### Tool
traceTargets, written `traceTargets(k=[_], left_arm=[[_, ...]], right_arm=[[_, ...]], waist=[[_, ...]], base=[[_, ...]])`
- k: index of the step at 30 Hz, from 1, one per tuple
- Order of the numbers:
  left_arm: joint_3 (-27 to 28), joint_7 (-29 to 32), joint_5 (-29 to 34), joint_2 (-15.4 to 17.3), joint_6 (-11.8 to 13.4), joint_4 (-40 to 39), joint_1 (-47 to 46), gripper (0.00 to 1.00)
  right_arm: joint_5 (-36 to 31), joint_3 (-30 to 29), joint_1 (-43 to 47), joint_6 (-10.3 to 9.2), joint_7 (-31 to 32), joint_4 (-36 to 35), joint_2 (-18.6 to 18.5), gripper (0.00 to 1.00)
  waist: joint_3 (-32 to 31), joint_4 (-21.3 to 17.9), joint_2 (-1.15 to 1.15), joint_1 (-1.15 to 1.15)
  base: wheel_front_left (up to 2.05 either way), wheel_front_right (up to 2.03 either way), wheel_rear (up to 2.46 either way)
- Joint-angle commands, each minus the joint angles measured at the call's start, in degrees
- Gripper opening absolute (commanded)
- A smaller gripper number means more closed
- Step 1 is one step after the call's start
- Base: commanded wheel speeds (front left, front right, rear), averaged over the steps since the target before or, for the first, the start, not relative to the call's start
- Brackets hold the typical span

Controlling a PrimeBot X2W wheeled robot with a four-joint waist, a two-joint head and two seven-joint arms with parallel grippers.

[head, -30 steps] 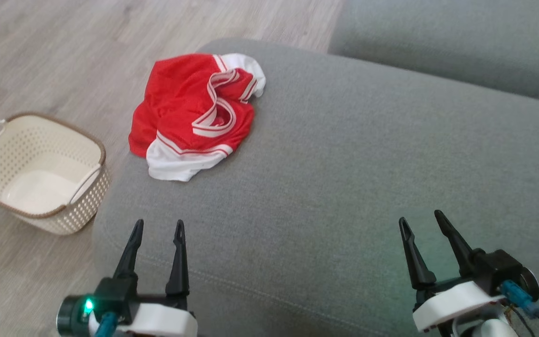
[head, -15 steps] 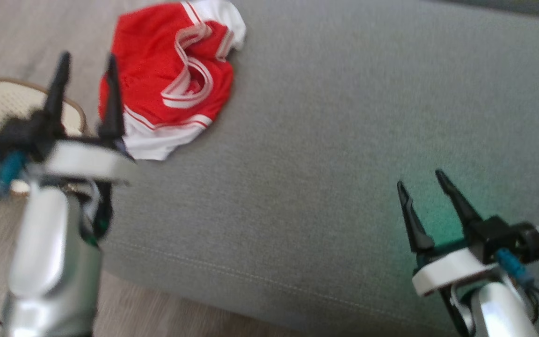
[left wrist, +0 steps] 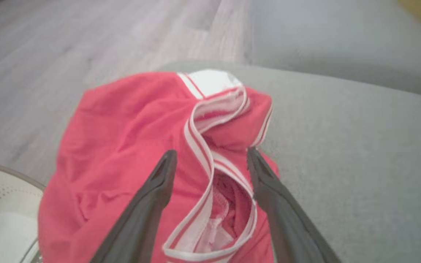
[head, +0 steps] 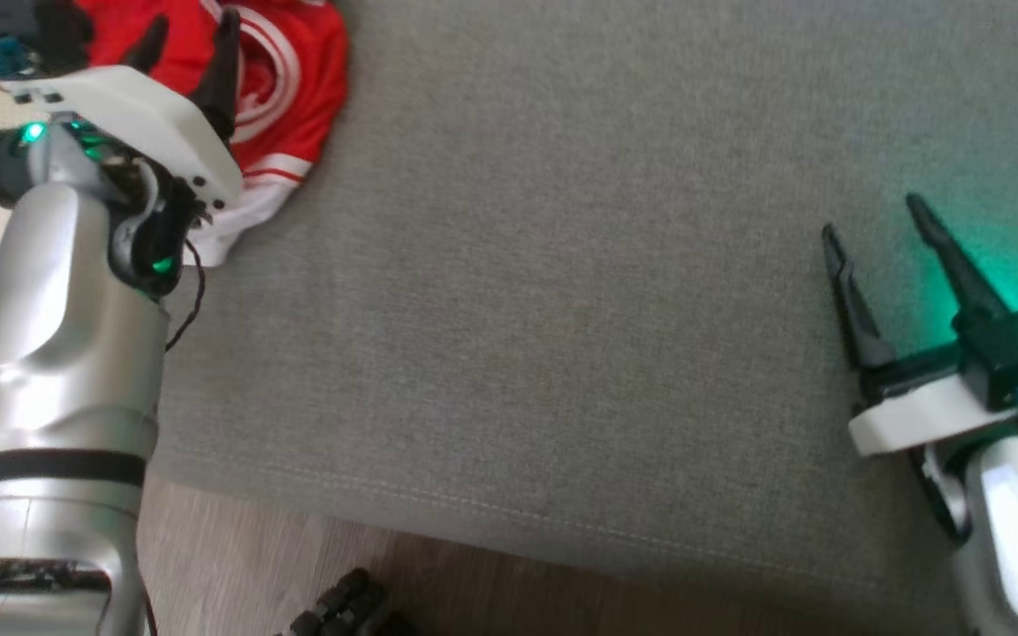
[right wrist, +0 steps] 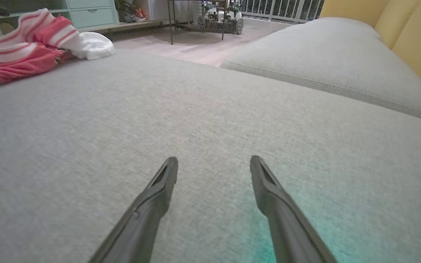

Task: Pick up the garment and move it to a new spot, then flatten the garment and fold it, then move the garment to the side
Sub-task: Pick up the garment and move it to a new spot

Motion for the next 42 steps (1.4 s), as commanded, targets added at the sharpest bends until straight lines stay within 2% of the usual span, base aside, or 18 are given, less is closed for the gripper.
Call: traceTargets(k=[1, 4, 6, 11, 12, 13, 16, 19, 20, 22, 25, 35, 42], left_arm=[[0.68, 0.28, -0.67, 3.39, -0.33, 0.42, -1.9, 1.0], [-1.09, 0.09, 0.45, 4.47, -0.28, 5.42, -3.23, 1.0], [-2.54, -0.45, 2.55, 5.4, 0.61, 8.94, -4.01, 1.0], [-3.61, -0.61, 2.27, 4.23, 0.51, 16.2, -5.46, 1.0], [-4.16, -0.62, 2.24, 4.09, 0.3, 17.18, -5.63, 0.76], [-4.67, -0.99, 2.2, 4.04, 0.14, 17.91, -5.8, 0.0], [-5.57, -4.35, 1.46, 3.93, -0.19, 18.67, -6.21, 0.0], [-5.14, -12.67, 0.34, 4.13, -0.29, 16.97, -6.55, 0.0], [-5.14, -12.67, 0.34, 4.13, -0.29, 16.97, -6.55, 0.0], [-4.37, -18.45, -1.26, 3.76, -0.33, 14.42, -5.89, 0.0], [-4.28, -19.59, -1.66, 3.91, -0.34, 11.41, -4.95, 0.0], [-3.56, -19.79, -3.24, 7.06, -0.35, -10.78, 2.52, 0.0], [-4.24, -11.39, -6.19, 8.75, 0.17, -25.34, 4.67, 0.0]], right_arm=[[-0.2, 1.29, -1.14, -0.02, -0.52, -2.24, -0.72, 1.0], [-0.27, 1.21, -2.49, -0.02, -0.52, -2.65, -1.39, 1.0], [-0.32, 1.29, -2.99, -0.02, -0.52, -2.78, -1.58, 1.0], [-0.18, 1.39, -3.16, -0.02, -0.52, -2.59, -1.31, 1.0], [-0.16, 1.53, -3.15, -0.02, -0.52, -2.52, -1.18, 1.0], [-0.12, 1.65, -3.14, -0.02, -0.52, -2.44, -1.05, 1.0], [0.14, 1.95, -3.13, -0.02, -0.52, -2.09, -0.61, 1.0], [0.47, 2.3, -3.3, -0.02, -0.52, -1.73, -0.06, 1.0], [0.47, 2.3, -3.3, -0.02, -0.52, -1.73, -0.06, 1.0], [0.81, 2.72, -3.2, -0.02, -0.52, -1.29, 0.35, 1.0], [1.01, 2.88, -2.99, -0.02, -0.52, -1.12, 0.65, 1.0], [2.22, 3.81, -0.5, -0.02, -0.52, -0.38, 4.65, 1.0], [2.94, 3.3, 1.22, -0.02, -0.52, -2.58, 6.53, 1.0]], waist=[[2.36, -1.08, 0.0, 0.0], [3.45, -1.5, 0.0, 0.0], [3.97, -1.74, 0.0, 0.0], [4.73, -2.08, 0.0, 0.0], [4.75, -2.17, 0.0, 0.0], [4.72, -2.26, 0.0, 0.0], [4.02, -2.59, 0.0, 0.0], [2.6, -3.13, 0.0, 0.0], [2.6, -3.13, 0.0, 0.0], [0.49, -3.7, 0.0, 0.0], [-1.15, -4.26, 0.0, 0.0], [-12.09, -9.93, 0.0, 0.0], [-17.74, -16.46, 0.0, 0.0]], base=[[0.0, 0.0, 0.0], [0.0, 0.0, 0.0], [0.0, 0.0, 0.0], [0.0, 0.0, 0.0], [0.0, 0.0, 0.0], [0.0, 0.0, 0.0], [0.0, 0.0, 0.0], [0.0, 0.0, 0.0], [0.0, 0.0, 0.0], [0.0, 0.0, 0.0], [0.0, 0.0, 0.0], [0.0, 0.0, 0.0], [0.0, 0.0, 0.0]])
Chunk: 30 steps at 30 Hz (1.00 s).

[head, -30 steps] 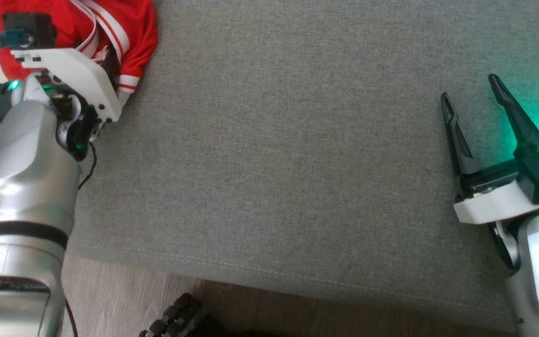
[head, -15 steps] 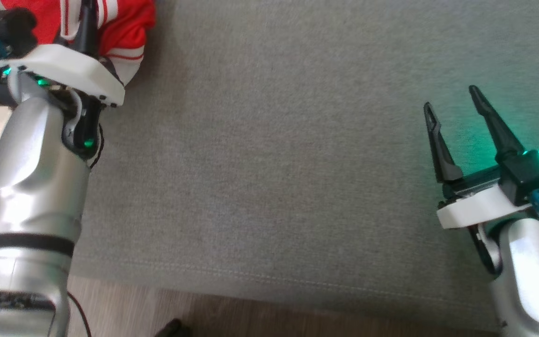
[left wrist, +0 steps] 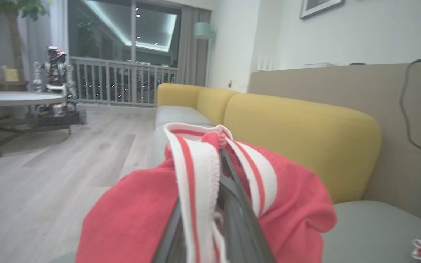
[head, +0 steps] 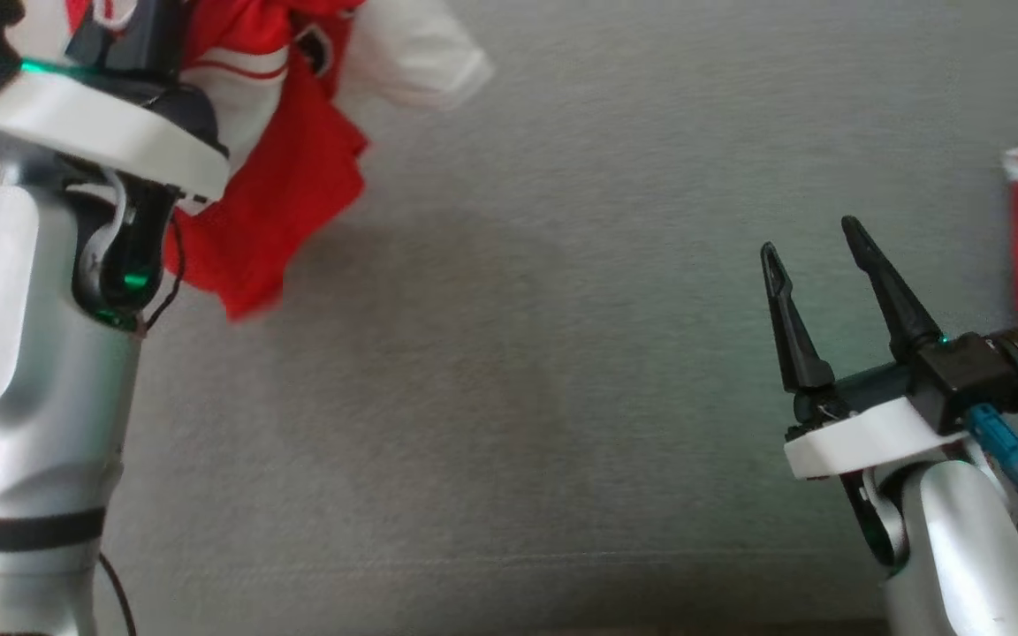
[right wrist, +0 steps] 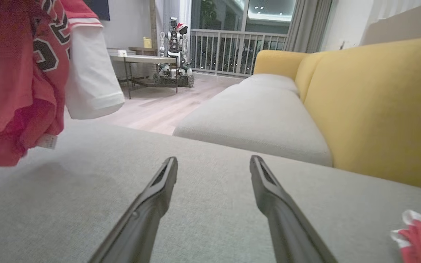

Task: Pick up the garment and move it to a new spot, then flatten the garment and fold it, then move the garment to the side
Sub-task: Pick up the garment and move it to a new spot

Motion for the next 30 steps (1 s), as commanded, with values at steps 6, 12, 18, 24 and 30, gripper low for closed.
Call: traceTargets(k=[6, 12, 18, 24, 30], left_arm=[[0.72, 7.81, -2.35, 2.14, 2.14, -13.3, -0.1, 0.0], [-2.73, 9.7, -1.87, -1.38, 4.86, -15.67, 2.86, 0.0], [-8.38, 4.93, 1.98, -5.77, 5.56, -5.81, 5.68, 0.0], [-12.83, -0.33, 4.02, -9.61, 5.02, 6.52, 6.99, 0.14], [-15.67, -5.51, 5.24, -11.59, 5.12, 13.51, 5.45, 1.0]], right_arm=[[2.2, 2.22, -0.27, -0.02, -0.29, -4.12, 0.77, 1.0], [4.52, 2.58, -1.17, -0.02, -0.29, -5.16, 0.79, 1.0], [5.76, 2.93, -1.58, -0.02, -0.29, -4.84, 0.8, 1.0], [6.33, 4.18, -2.53, -0.02, -0.29, -4.41, 0.8, 1.0], [6.92, 4.67, -1.97, -0.02, -0.29, -3.66, 0.8, 1.0]], waist=[[-4.19, -11.1, 0.0, 0.0], [-1.36, -18.19, 0.0, 0.0], [1.8, -22.16, 0.0, 0.0], [3.17, -24.48, 0.0, 0.0], [2.18, -24.27, 0.0, 0.0]], base=[[0.0, 0.0, 0.0], [0.0, 0.0, 0.0], [0.0, 0.0, 0.0], [0.0, 0.0, 0.0], [0.0, 0.0, 0.0]])
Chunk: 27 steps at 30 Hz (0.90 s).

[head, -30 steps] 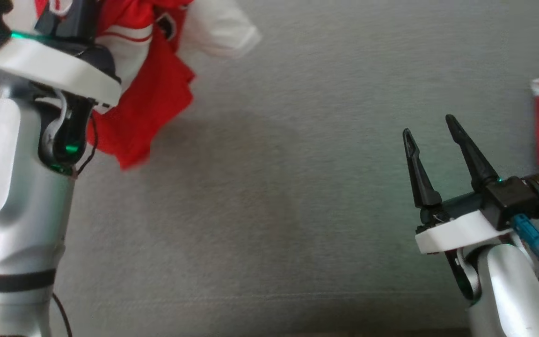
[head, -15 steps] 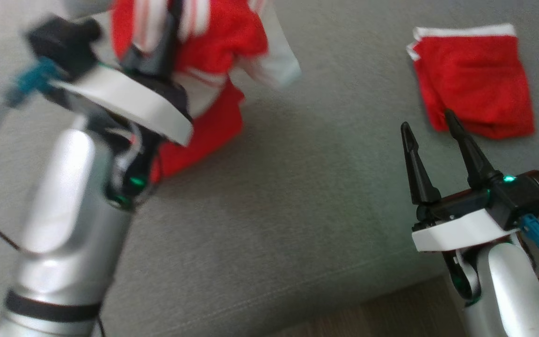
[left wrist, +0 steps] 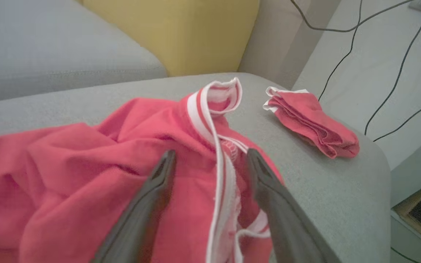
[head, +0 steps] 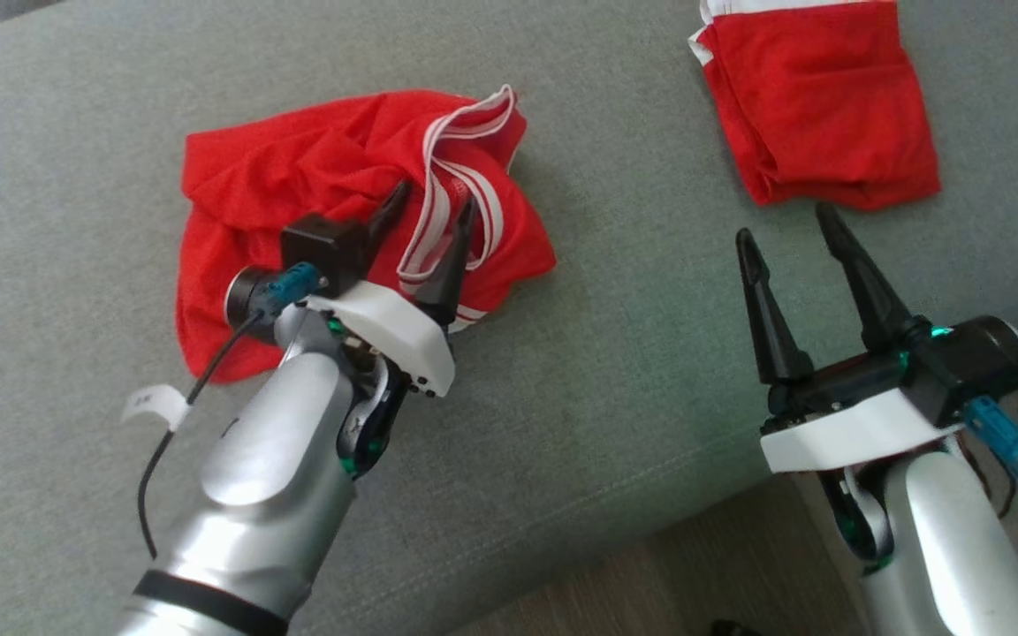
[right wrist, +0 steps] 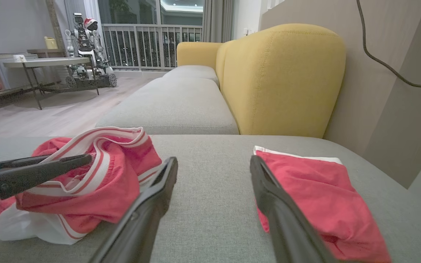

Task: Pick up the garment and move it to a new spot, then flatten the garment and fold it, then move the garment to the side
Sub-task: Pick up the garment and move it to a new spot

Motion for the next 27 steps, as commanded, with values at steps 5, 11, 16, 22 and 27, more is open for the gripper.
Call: traceTargets(k=[5, 11, 16, 22, 27], left_arm=[[1.64, -2.15, 1.47, 0.51, 1.53, -5.11, -0.47, 1.0], [3.21, -2.53, 2.46, 3.28, 5.93, -13.87, 9.56, 1.0], [7.77, -2.63, 3.92, 3.16, 9.91, -25.49, 18.65, 1.0], [11.11, -2.64, 11.49, 2.27, 11.97, -34.91, 27.03, 1.0], [12.78, -2.65, 18.65, 2.19, 14.23, -38.03, 32.43, 1.0]], right_arm=[[1.16, 0.72, 0.17, -0.02, -0.29, -1.06, 0.29, 1.0], [0.99, 0.09, 1.87, -0.02, -0.29, 0.04, 0.29, 1.0], [1.74, -1.65, 3.31, -0.02, -0.29, 0.72, 0.29, 1.0], [2.96, -5.71, 8.14, -0.02, -0.29, 1.35, 0.29, 1.0], [2.67, -6.1, 11.99, -0.02, -0.29, 2.19, 0.29, 1.0]], waist=[[-2.88, 3.22, 0.0, 0.0], [-6.46, 9.07, 0.0, 0.0], [-8.87, 15.15, 0.0, 0.0], [-12.93, 21.33, 0.0, 0.0], [-15.42, 23.94, 0.0, 0.0]], base=[[0.0, 0.0, 0.0], [0.0, 0.0, 0.0], [0.0, 0.0, 0.0], [0.0, 0.0, 0.0], [0.0, 0.0, 0.0]])
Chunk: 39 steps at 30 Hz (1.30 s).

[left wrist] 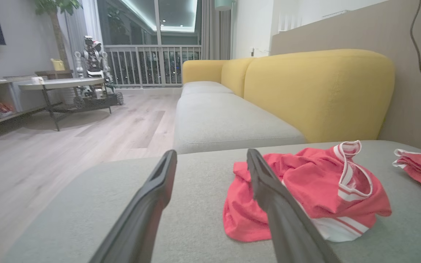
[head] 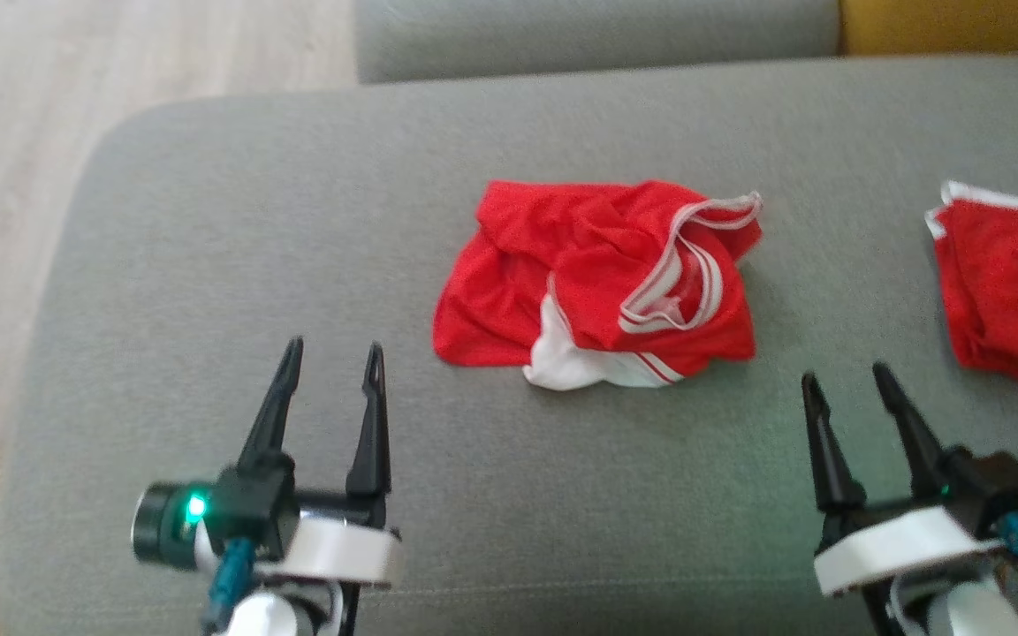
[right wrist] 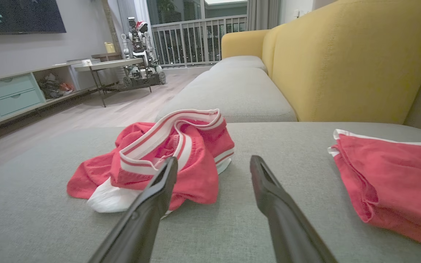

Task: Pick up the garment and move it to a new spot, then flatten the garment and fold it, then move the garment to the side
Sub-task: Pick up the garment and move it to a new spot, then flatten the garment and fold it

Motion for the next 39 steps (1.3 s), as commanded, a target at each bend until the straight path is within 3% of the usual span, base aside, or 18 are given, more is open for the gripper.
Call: traceTargets(k=[1, 6, 27, 33, 39], left_arm=[[2.13, -0.33, 0.96, 0.06, 0.47, -2.23, -0.96, 1.0], [3.61, -0.33, 1.58, -0.29, 0.73, -2.11, 2.11, 1.0], [5.93, -0.33, 2.74, -1.82, -3.58, 2.39, 4.46, 1.0], [2.84, -0.33, 4.39, -1.72, -7.89, 9.78, -1.21, 1.0], [-4.39, -0.34, 5.82, -1.98, -15.27, 19.22, -10.0, 1.0]], right_arm=[[0.04, 1.48, -0.67, -0.02, -0.3, -1.53, -0.02, 1.0], [0.75, 2.28, 0.97, -0.02, -0.3, -0.77, -0.02, 1.0], [1.82, 3.42, 1.89, -0.02, -0.3, 0.21, -0.02, 1.0], [1.09, 3.8, 1.05, -0.02, -0.3, -0.21, -0.02, 1.0], [0.34, 4.34, -1.16, -0.02, -0.3, -0.87, -0.02, 1.0]], waist=[[-2.61, 2.39, 0.0, 0.0], [-3.77, 2.86, 0.0, 0.0], [-6.0, 1.41, 0.0, 0.0], [-4.04, -0.14, 0.0, 0.0], [-0.24, -3.07, 0.0, 0.0]], base=[[0.0, 0.0, 0.0], [0.0, 0.0, 0.0], [0.0, 0.0, 0.0], [0.0, 0.0, 0.0], [0.0, 0.0, 0.0]])
